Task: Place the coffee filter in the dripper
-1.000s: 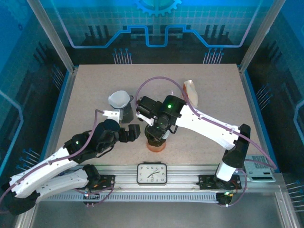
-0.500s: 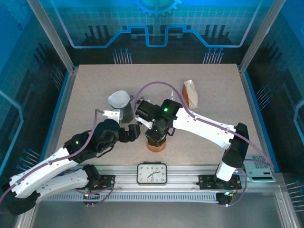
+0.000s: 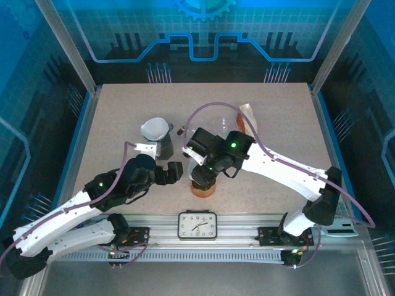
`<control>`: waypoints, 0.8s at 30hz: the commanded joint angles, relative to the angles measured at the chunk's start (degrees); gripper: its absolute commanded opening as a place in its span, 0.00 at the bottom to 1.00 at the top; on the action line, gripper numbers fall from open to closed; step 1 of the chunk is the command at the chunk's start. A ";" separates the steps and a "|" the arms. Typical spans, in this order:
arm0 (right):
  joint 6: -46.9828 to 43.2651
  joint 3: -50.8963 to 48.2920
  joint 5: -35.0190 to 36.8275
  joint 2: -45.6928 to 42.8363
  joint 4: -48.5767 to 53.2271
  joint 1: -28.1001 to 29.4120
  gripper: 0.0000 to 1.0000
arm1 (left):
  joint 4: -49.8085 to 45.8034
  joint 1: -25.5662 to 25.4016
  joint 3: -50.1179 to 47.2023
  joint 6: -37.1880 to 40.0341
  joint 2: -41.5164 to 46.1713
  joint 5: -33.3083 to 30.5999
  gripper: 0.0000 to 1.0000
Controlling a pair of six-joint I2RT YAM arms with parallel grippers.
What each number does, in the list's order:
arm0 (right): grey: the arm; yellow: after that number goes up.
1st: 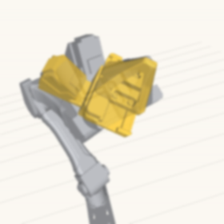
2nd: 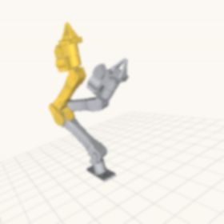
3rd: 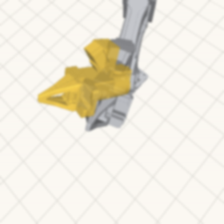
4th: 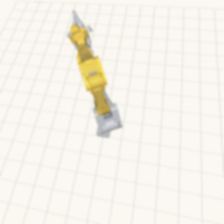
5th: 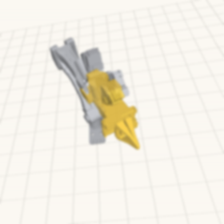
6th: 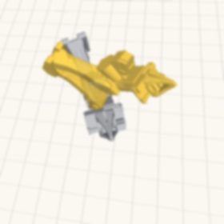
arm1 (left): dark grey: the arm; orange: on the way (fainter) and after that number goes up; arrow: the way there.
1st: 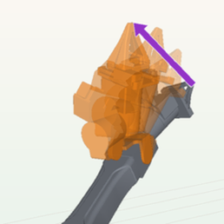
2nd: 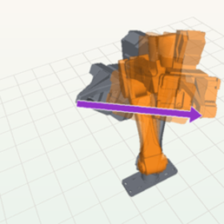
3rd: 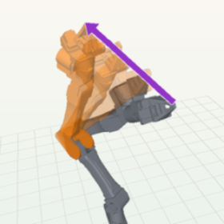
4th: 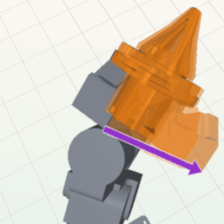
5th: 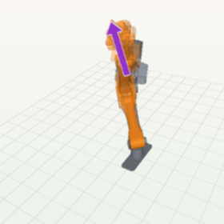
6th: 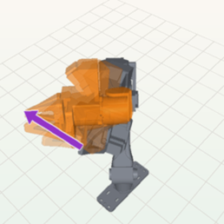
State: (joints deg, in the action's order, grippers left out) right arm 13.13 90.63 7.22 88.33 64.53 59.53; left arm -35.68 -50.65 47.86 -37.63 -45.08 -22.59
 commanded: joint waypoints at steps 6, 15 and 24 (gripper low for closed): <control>5.68 -6.46 3.54 -7.32 -7.62 -3.49 0.57 | 3.35 1.37 2.50 0.81 -5.00 5.91 0.92; 9.40 -11.32 8.27 -9.75 -8.74 -7.86 0.57 | 0.38 4.89 8.61 0.97 -15.37 15.42 0.67; 6.65 -14.14 1.43 -9.45 -13.09 -11.52 0.44 | -1.11 7.17 10.42 1.24 -19.28 20.85 0.46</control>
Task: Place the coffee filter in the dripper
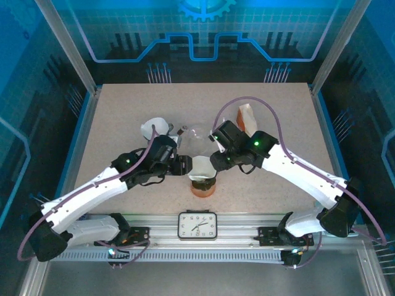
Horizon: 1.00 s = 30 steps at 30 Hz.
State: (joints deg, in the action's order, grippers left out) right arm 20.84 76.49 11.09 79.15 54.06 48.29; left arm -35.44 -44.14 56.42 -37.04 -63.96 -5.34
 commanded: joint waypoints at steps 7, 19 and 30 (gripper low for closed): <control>-3.00 1.17 -4.42 2.88 -2.32 -0.57 0.35 | -1.34 1.40 2.28 1.70 -1.93 4.88 0.31; -1.64 0.39 -3.20 2.94 -1.34 0.06 0.07 | 0.14 2.75 2.55 2.58 -3.62 6.65 0.17; 1.38 0.32 2.57 2.17 0.25 4.19 0.08 | 1.84 4.06 3.21 3.00 -4.32 8.33 0.06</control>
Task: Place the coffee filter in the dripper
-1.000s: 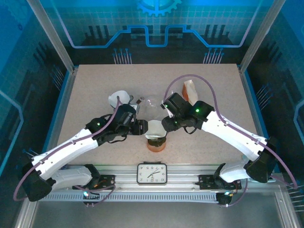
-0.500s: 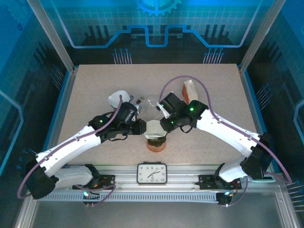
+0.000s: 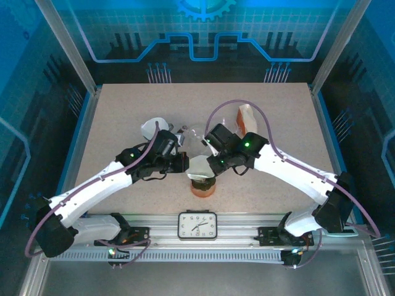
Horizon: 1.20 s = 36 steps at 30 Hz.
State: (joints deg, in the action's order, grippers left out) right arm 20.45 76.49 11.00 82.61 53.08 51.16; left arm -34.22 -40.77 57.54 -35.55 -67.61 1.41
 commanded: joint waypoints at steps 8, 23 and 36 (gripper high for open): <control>3.45 -0.11 5.84 -3.01 1.94 3.59 0.42 | 1.33 1.53 3.08 3.34 -2.36 2.98 0.00; 6.62 -4.32 9.71 -10.33 -4.50 3.12 0.62 | 0.51 3.44 5.76 5.93 -3.67 4.48 0.48; 2.03 -3.98 3.26 -10.02 -5.62 -1.81 0.67 | -13.63 3.42 11.24 6.55 -6.50 8.80 0.77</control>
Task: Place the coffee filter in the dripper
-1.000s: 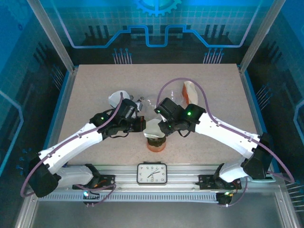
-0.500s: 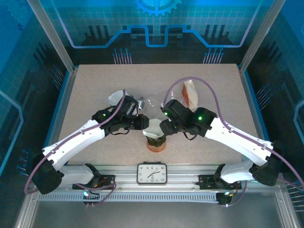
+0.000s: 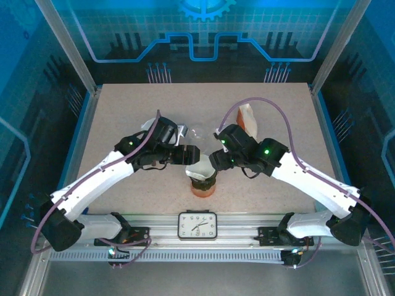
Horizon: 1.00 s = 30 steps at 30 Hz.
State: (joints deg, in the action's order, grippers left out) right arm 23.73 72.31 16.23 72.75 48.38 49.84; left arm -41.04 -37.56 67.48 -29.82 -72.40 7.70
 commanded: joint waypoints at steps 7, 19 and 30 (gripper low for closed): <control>-0.92 -2.29 -2.50 -1.31 -1.97 -1.04 0.67 | -9.97 -3.79 2.77 0.79 -3.89 3.14 0.77; -0.57 -4.57 -2.70 -2.90 -2.52 -2.41 0.68 | -15.54 -5.10 4.30 3.79 -5.02 2.58 0.43; -1.38 -3.91 -4.87 -1.99 -3.05 -2.91 0.68 | -14.88 -5.07 4.67 5.57 -5.99 1.45 0.29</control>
State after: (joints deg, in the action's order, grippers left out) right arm 23.29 68.23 13.21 70.74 46.17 47.68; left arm -54.19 -42.28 70.26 -26.09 -77.47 10.04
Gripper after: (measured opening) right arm 0.680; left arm 0.294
